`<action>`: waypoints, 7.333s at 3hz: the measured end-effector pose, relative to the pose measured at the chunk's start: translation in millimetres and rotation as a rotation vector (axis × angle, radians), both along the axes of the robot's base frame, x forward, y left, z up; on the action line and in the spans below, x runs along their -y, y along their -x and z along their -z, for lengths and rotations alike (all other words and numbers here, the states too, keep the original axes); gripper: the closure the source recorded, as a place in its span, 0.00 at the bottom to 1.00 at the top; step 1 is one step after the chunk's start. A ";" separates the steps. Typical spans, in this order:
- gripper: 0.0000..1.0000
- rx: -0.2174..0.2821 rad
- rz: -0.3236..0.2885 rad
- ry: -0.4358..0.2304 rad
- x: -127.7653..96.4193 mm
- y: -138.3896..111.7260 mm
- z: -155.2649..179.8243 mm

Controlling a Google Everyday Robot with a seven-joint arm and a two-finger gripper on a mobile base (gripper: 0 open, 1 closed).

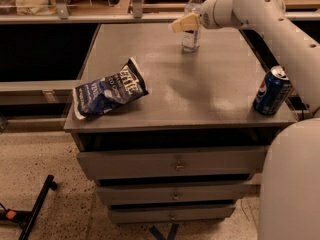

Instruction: Move blue plastic bottle near blue chip bag

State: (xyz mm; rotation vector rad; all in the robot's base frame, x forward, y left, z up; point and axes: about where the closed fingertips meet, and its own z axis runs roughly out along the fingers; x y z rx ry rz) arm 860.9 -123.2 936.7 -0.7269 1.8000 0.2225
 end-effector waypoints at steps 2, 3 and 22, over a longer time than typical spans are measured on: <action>0.00 0.017 0.017 0.014 1.0 -11.7 2.5; 0.00 0.033 0.020 0.010 -1.3 -20.3 3.0; 0.00 0.078 -0.599 -0.143 -170.2 113.5 -5.5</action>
Offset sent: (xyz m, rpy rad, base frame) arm 0.0254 -0.0092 0.0014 -0.0301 -0.0465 -0.0481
